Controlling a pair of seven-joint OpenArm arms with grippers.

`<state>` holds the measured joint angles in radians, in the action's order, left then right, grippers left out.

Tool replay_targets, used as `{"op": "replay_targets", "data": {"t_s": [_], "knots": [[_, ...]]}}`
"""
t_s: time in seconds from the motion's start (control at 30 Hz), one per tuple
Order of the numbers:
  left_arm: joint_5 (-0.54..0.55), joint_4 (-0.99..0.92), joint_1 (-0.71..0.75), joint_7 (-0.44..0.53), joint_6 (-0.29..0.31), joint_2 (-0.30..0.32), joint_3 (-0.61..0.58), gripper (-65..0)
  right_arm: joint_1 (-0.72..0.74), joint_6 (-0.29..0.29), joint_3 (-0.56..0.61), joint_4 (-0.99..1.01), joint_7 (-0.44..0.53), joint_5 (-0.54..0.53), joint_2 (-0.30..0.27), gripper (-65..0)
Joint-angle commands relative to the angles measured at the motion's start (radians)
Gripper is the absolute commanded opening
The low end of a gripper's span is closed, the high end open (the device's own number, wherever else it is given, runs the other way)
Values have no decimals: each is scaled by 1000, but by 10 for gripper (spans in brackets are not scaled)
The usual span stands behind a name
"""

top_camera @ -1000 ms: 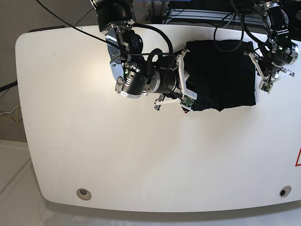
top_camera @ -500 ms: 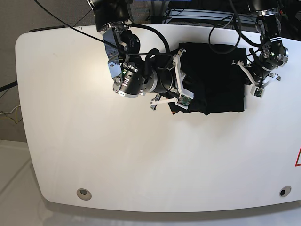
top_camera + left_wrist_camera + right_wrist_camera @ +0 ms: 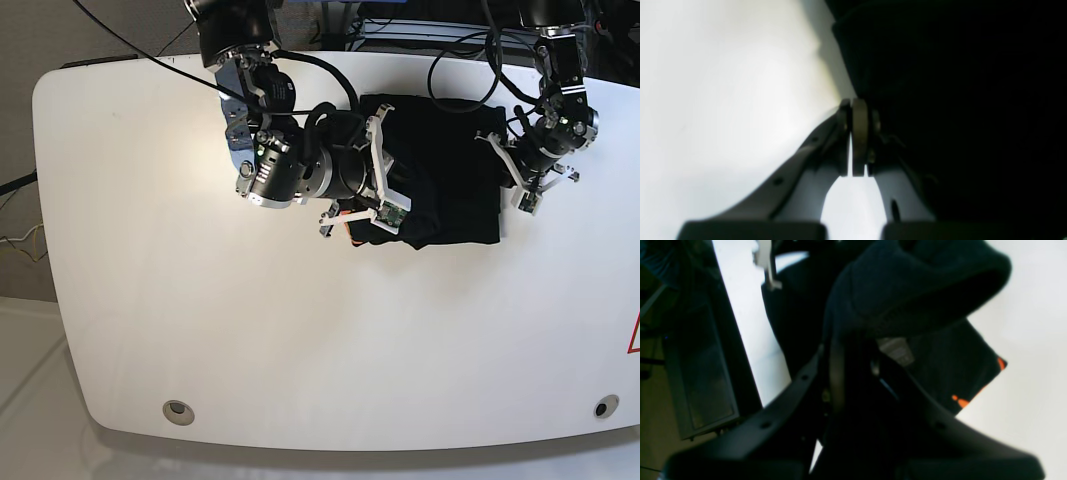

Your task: Fold the T-shirt properly

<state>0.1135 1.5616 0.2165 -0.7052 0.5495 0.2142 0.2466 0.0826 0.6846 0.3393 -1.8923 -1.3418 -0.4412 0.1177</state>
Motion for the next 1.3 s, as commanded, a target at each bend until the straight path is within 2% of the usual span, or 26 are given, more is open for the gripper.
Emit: {"op": "replay_targets", "data": {"t_s": [0.0,0.2,1.27], "knots": [[-28,-23,28,-132,37,-17,-22,-650,18,8,4,-20,28,-26,29,-650],[-30,-23,21,-132,37,-37,-23,-650,29,8,5,-17,28,-26,39,-650],[-31,36,19,-133,37,-51,-42,-650,69,1,10,86,34,-23,39,-650]]}}
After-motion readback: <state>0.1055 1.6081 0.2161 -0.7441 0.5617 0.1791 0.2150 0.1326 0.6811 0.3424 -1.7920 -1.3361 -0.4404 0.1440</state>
